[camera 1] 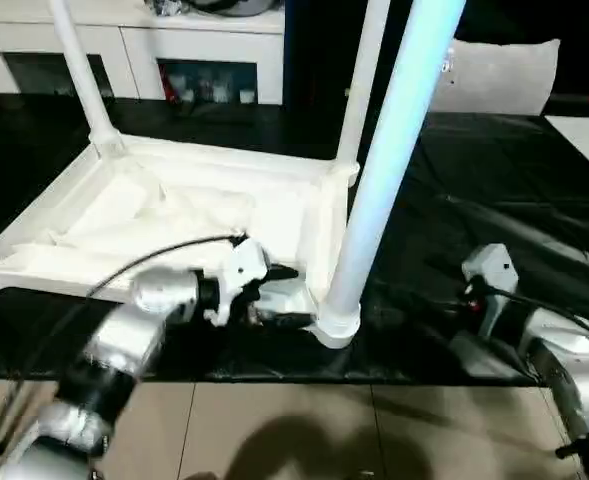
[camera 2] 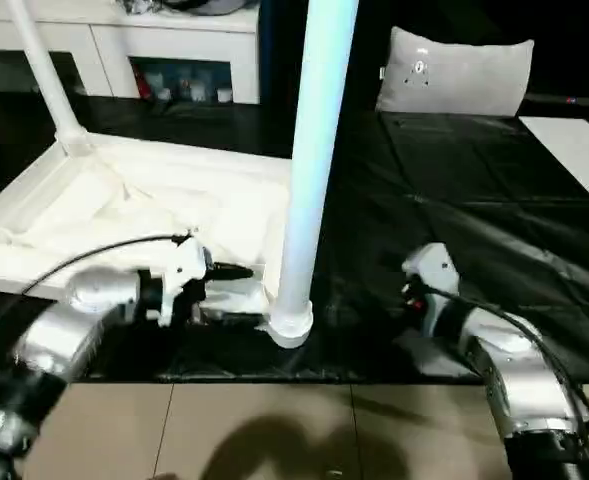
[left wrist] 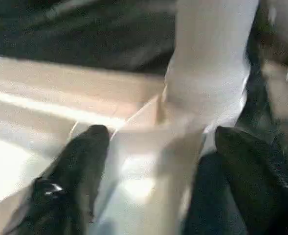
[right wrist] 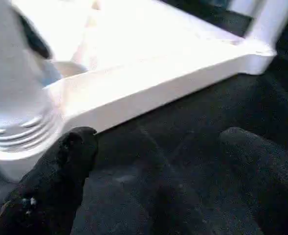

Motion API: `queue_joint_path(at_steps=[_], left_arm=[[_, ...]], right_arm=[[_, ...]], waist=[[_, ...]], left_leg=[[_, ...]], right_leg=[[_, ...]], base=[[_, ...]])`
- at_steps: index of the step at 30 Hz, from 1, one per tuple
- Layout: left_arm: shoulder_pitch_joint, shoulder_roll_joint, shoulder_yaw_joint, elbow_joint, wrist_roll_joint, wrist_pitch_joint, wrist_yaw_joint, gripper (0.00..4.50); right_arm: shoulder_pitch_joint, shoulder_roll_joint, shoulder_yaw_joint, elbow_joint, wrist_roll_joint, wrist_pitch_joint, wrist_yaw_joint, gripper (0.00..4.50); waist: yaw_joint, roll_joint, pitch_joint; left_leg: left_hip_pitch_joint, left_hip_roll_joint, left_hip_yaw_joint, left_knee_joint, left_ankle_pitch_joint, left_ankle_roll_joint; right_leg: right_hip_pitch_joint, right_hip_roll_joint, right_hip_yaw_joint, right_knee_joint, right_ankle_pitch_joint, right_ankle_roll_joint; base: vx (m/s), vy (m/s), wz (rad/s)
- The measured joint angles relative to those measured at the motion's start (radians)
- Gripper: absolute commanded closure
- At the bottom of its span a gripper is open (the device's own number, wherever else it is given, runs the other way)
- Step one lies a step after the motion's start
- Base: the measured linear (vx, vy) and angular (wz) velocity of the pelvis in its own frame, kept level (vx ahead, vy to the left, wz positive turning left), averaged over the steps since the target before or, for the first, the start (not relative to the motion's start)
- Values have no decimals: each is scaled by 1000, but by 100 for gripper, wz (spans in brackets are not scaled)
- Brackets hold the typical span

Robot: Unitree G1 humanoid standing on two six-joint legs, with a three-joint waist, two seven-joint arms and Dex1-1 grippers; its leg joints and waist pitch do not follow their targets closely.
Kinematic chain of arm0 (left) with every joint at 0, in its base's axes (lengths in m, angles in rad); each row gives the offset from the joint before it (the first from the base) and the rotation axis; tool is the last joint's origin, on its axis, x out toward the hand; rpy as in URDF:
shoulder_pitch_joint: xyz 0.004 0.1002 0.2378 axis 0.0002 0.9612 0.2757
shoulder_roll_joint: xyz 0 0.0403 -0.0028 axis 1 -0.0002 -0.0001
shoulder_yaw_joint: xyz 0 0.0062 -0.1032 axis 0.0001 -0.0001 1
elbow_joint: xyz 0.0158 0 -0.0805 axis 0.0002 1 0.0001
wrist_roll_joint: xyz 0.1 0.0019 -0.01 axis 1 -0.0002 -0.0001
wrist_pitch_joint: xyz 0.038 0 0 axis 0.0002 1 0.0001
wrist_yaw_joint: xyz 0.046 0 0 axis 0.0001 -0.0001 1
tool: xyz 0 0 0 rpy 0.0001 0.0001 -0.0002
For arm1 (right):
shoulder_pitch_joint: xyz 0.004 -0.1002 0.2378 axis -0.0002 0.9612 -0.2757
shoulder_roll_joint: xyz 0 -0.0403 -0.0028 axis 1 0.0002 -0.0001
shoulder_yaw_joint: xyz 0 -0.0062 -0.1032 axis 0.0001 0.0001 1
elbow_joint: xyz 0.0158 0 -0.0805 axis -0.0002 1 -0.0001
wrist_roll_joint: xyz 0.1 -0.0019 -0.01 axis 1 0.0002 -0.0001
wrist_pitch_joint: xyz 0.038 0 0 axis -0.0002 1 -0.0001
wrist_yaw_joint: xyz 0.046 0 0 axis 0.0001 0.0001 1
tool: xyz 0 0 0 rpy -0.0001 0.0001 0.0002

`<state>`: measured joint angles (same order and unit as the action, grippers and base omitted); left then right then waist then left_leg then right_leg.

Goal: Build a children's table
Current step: Rotate table base, then rotate leg to tighten

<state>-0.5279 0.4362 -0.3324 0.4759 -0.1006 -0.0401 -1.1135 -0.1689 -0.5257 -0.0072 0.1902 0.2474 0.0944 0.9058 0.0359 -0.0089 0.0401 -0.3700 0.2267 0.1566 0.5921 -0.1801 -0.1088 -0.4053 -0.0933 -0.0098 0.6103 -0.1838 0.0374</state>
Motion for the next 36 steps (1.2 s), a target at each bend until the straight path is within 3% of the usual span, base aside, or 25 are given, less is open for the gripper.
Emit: queue_joint_path(at_steps=[5, 8, 16, 36], left_arm=[[-107, 12, -30, 115, 30, -55, -105, 128], [-131, 4, -43, 154, 38, -67, -157, 137], [-196, -35, -81, 308, 77, -139, -241, 213], [-249, -66, -79, 464, 120, -248, -258, 358]], right_arm=[[16, -30, 32, -71, 28, 33, 80, 0], [24, -38, 54, -86, 30, 40, 108, 0], [39, -75, 57, -141, 56, 89, 160, 0], [40, -75, 75, -155, 69, 121, 183, 0]], waist=[[5, 1, 0], [6, 3, 1], [12, 5, 2], [23, 5, 2]], left_leg=[[-1, 0, 0, 0, 0, 0], [-1, 0, 0, 0, 0, 0], [1, 0, 0, 0, 0, 0], [2, 1, 0, 0, 0, 0]], right_leg=[[0, -1, 0, -1, -1, 0], [0, -1, 0, -1, -1, -1], [1, -1, 0, 0, 0, -2], [2, -2, 0, 0, 0, -2]], base=[[0, 0, 0], [0, 0, 0], [0, 0, 0], [0, 0, 0]])
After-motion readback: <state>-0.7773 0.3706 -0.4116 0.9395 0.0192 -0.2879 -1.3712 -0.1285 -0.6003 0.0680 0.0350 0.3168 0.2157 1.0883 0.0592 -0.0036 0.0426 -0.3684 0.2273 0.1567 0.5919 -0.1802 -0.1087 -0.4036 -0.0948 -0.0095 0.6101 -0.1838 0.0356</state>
